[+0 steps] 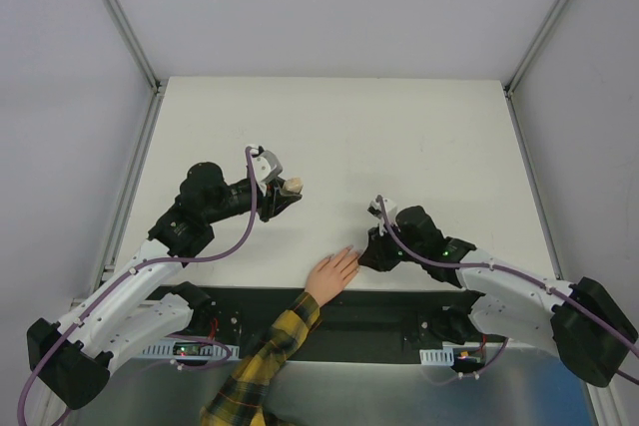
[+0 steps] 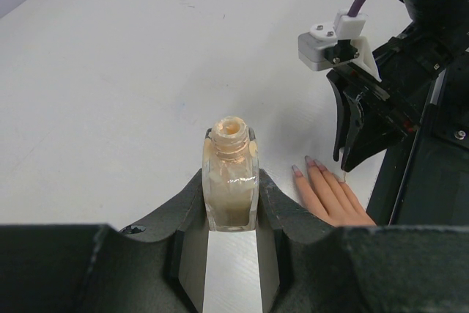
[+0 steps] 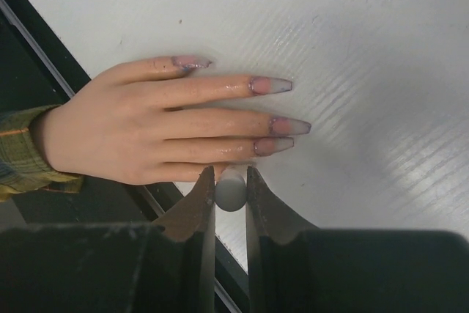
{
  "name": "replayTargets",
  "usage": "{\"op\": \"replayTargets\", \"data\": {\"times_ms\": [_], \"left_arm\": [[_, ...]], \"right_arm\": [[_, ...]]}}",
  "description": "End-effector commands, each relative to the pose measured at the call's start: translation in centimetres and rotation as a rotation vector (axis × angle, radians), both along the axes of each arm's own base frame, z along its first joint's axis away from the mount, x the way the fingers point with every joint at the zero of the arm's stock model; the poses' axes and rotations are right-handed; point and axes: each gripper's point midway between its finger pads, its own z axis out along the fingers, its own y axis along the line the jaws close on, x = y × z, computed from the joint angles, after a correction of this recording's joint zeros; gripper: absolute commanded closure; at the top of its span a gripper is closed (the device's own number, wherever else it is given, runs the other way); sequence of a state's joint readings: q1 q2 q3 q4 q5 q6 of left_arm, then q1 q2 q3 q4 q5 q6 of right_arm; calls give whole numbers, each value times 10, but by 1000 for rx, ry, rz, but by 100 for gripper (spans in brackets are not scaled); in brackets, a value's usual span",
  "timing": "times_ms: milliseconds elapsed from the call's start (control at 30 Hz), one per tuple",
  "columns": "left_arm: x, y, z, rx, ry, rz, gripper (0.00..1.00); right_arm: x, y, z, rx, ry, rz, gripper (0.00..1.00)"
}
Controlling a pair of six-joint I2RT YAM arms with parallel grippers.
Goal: Paint the nails
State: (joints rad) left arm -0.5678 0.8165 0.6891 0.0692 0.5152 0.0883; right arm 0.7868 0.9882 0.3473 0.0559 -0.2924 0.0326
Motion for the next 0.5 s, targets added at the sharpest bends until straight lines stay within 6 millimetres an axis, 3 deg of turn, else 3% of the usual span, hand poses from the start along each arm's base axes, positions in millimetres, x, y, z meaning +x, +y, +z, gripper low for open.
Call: {"op": "replayTargets", "data": {"times_ms": [0, 467], "left_arm": [[2, -1, 20, -43, -49, -5, 100], [2, -2, 19, -43, -45, -10, 100]], "right_arm": [[1, 13, 7, 41, -2, 47, 100], [8, 13, 8, 50, -37, 22, 100]]}}
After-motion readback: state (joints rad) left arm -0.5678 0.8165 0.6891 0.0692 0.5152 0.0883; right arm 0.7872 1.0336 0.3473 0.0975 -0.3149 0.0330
